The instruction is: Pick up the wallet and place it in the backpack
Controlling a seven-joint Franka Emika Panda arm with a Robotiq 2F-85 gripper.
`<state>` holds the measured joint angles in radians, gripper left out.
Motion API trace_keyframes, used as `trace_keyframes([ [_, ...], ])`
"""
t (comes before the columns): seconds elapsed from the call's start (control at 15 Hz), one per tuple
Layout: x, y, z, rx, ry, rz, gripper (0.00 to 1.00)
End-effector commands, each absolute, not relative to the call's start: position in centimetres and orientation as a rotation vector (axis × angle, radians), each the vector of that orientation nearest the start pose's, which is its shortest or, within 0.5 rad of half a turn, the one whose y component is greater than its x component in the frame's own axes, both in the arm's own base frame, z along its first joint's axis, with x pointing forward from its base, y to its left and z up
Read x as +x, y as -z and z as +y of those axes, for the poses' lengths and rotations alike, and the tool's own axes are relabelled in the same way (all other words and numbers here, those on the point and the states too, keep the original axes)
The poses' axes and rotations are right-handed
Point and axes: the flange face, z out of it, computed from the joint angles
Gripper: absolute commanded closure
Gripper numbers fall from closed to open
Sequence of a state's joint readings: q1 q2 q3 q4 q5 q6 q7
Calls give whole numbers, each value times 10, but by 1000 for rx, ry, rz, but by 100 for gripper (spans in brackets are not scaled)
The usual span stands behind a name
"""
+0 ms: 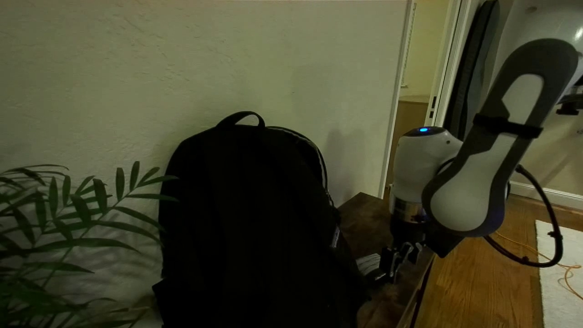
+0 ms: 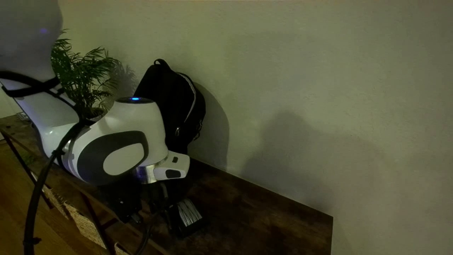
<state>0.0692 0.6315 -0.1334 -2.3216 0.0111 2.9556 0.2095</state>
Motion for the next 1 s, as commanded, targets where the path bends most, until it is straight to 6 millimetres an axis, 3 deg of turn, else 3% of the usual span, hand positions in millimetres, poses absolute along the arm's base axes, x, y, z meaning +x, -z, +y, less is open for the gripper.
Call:
trace_keyframes([
  [0.0,505,-61,-35,-3200,109,454,0],
  [0.33,515,-44,-34,-3224,135,447,0],
  [0.93,544,-43,-41,-3240,300,508,0],
])
